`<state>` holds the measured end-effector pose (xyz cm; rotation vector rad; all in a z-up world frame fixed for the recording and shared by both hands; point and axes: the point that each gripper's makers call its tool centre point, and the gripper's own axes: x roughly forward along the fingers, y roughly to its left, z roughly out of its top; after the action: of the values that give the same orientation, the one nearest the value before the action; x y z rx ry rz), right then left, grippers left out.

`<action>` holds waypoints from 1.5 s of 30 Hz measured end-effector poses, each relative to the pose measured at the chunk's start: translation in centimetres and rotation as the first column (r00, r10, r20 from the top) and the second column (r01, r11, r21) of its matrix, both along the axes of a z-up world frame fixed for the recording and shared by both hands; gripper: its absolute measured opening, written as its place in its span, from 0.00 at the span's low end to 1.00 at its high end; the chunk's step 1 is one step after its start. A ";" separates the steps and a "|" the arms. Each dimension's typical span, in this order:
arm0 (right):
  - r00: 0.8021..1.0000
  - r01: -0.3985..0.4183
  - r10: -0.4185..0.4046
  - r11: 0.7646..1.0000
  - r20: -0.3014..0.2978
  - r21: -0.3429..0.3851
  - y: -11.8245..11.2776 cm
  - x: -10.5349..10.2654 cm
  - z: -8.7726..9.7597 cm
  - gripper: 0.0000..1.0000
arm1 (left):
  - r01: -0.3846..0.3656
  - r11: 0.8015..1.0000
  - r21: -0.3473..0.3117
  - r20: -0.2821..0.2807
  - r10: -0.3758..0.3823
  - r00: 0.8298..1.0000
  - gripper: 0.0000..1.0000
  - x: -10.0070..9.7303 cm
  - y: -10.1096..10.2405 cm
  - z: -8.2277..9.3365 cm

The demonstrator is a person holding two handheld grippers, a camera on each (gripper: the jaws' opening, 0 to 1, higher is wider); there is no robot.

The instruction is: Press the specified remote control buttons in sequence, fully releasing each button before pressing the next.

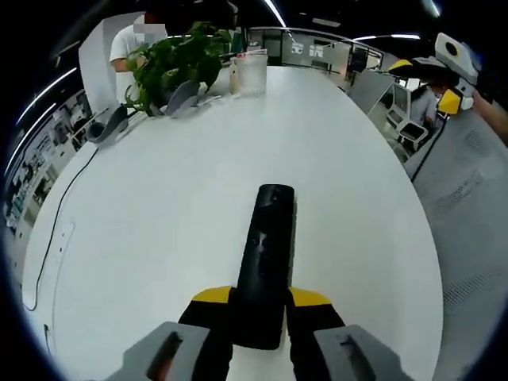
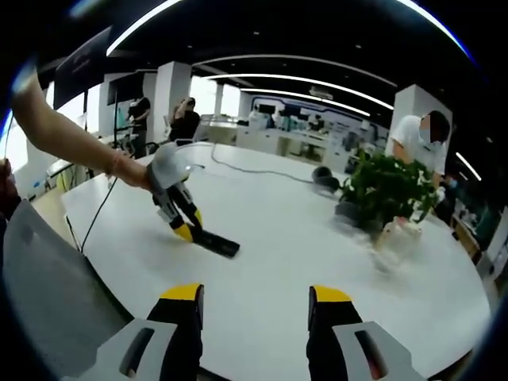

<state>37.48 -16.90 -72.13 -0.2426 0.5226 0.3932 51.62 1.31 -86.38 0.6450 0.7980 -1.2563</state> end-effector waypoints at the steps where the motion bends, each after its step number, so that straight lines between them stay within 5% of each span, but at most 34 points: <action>1: 1.000 0.000 0.000 1.000 0.000 0.000 0.0 0.0 0.0 0.50 | -0.004 1.000 -0.002 -0.002 0.004 1.000 0.25 -0.1 0.0 0.0; 45: 1.000 -0.020 0.020 1.000 -0.010 -0.012 0.3 -0.4 -0.1 0.48 | 0.013 0.999 -0.030 -0.009 -0.013 1.000 0.25 -4.3 1.4 0.2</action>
<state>37.11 -16.59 -72.27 -0.2581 0.5331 0.4107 47.28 2.75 -86.21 0.6216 0.7821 -1.2814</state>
